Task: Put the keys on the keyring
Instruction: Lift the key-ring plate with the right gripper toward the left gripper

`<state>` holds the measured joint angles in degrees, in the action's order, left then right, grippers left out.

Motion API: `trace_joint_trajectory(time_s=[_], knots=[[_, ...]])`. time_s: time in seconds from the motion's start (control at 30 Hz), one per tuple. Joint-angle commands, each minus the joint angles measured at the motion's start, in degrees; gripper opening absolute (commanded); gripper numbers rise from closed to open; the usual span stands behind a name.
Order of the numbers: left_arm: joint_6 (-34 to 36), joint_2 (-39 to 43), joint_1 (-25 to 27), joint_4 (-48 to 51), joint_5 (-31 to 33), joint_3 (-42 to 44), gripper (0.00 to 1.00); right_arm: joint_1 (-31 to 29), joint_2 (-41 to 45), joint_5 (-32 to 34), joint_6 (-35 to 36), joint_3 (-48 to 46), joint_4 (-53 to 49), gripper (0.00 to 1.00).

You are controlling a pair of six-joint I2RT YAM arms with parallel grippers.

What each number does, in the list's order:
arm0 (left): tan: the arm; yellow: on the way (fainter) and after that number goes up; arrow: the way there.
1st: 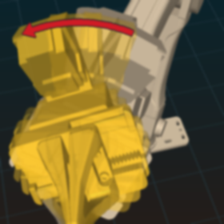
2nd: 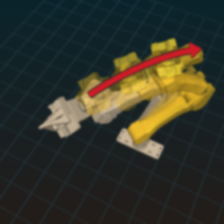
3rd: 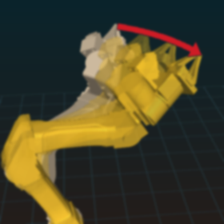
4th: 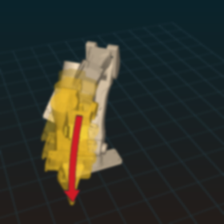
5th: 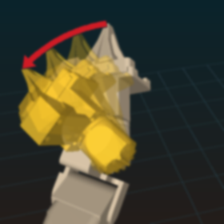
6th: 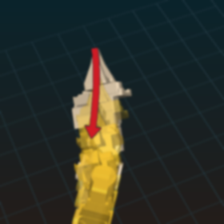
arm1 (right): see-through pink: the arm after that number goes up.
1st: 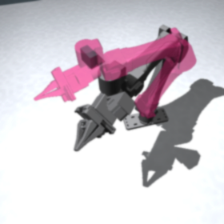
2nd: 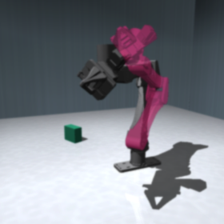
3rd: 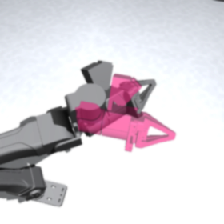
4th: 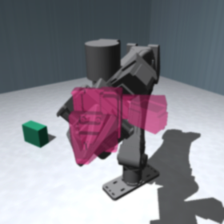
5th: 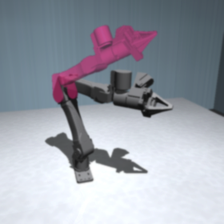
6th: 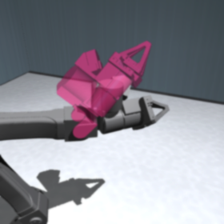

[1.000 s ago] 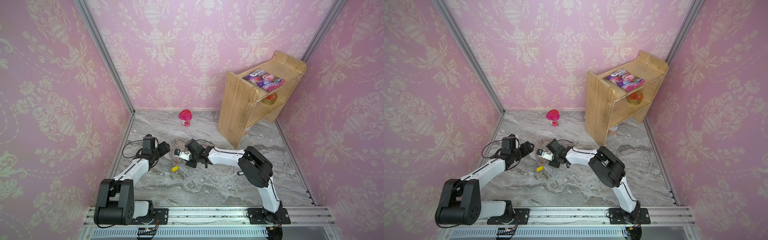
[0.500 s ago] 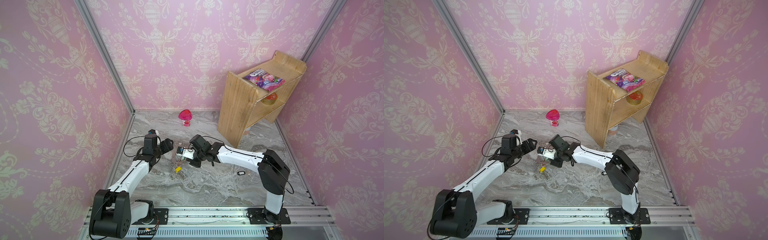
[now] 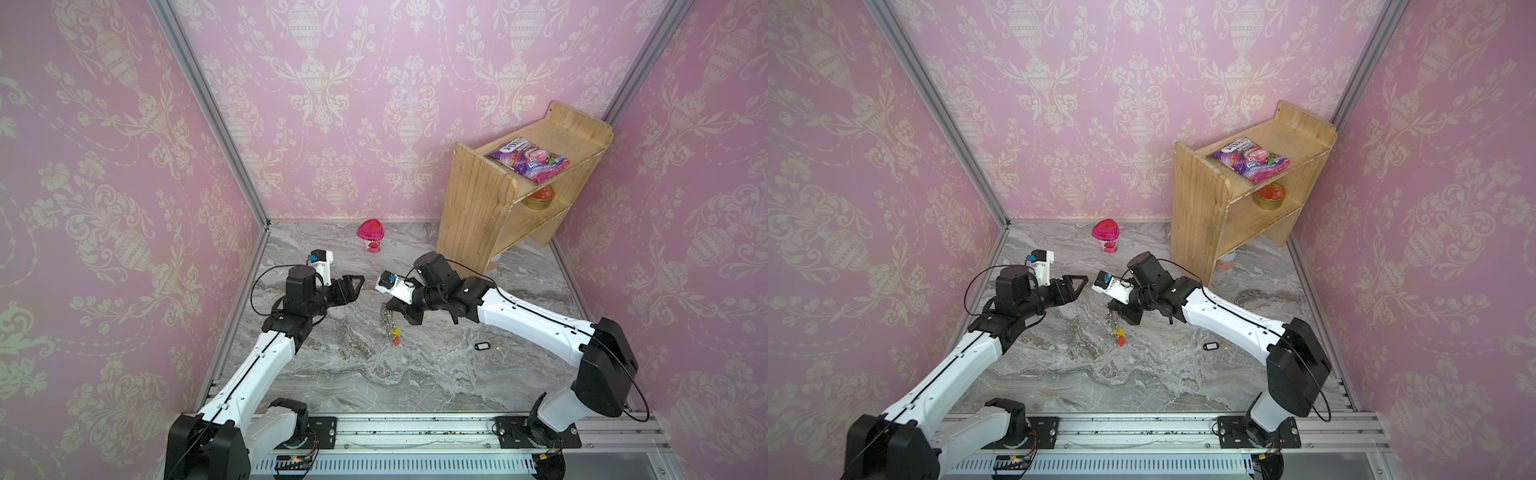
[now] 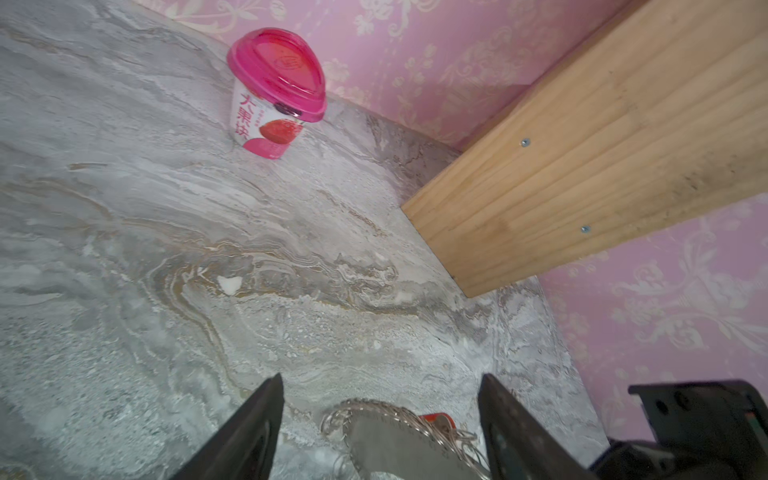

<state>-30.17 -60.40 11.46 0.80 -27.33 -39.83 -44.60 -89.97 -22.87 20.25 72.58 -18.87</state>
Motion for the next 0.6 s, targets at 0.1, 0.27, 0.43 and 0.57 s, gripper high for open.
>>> trace_joint_trajectory(time_s=[0.1, 0.27, 0.43, 0.57], knots=[[8.41, 0.55, 3.53, -0.09, -13.29, -4.93, 0.7, 3.64, 5.06, -10.63, -2.91, -0.14, -0.95, 0.0], [11.02, 0.81, 4.99, -2.73, -21.1, -5.69, 0.56, 5.23, 6.91, -13.91, -3.29, 0.25, -1.94, 0.0], [11.98, 1.26, 5.66, -6.53, -26.46, -5.6, 0.42, 7.46, 8.94, -18.73, -5.58, -0.52, -0.12, 0.0], [15.16, 1.74, 6.94, -6.06, -29.21, -6.09, 0.39, 9.46, 9.64, -23.8, -6.79, -0.25, -0.17, 0.0]])
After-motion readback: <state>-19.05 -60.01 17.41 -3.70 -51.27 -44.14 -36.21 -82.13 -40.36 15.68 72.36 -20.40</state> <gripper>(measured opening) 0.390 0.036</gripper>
